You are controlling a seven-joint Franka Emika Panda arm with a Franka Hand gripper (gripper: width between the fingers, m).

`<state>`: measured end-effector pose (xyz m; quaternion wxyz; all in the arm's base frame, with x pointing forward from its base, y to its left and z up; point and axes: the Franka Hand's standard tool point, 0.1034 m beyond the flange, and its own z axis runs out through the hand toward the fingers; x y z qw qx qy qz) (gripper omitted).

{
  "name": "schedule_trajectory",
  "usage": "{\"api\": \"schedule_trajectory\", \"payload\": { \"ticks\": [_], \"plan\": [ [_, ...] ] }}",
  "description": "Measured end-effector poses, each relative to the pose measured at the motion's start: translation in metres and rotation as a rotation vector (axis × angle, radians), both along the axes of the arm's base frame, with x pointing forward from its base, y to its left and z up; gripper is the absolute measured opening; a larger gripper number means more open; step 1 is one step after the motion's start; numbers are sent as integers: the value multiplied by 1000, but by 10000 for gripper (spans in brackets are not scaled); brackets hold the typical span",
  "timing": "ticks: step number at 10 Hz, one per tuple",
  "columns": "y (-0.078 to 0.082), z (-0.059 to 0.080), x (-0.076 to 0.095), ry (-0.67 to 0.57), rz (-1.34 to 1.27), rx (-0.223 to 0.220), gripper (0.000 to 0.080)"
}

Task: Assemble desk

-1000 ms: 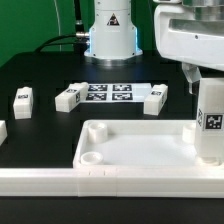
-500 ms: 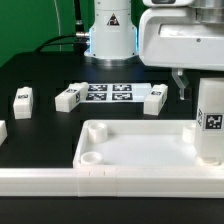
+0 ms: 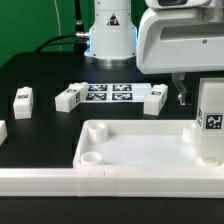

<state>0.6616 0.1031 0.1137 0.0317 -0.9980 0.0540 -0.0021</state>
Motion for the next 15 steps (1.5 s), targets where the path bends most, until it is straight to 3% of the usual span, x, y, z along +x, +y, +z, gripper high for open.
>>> {"api": "schedule_trajectory", "payload": {
  "ticks": [1,2,3,7,11,15],
  "plan": [
    [0,0,0,0,2,0,559],
    [0,0,0,0,2,0,376],
    [-3,0,0,0,2,-4,292],
    [-4,-1,0,3,-34,-1,292],
    [-8,-2,1,13,-424,49,292],
    [-8,-3,0,43,-810,63,292]
  ]
}}
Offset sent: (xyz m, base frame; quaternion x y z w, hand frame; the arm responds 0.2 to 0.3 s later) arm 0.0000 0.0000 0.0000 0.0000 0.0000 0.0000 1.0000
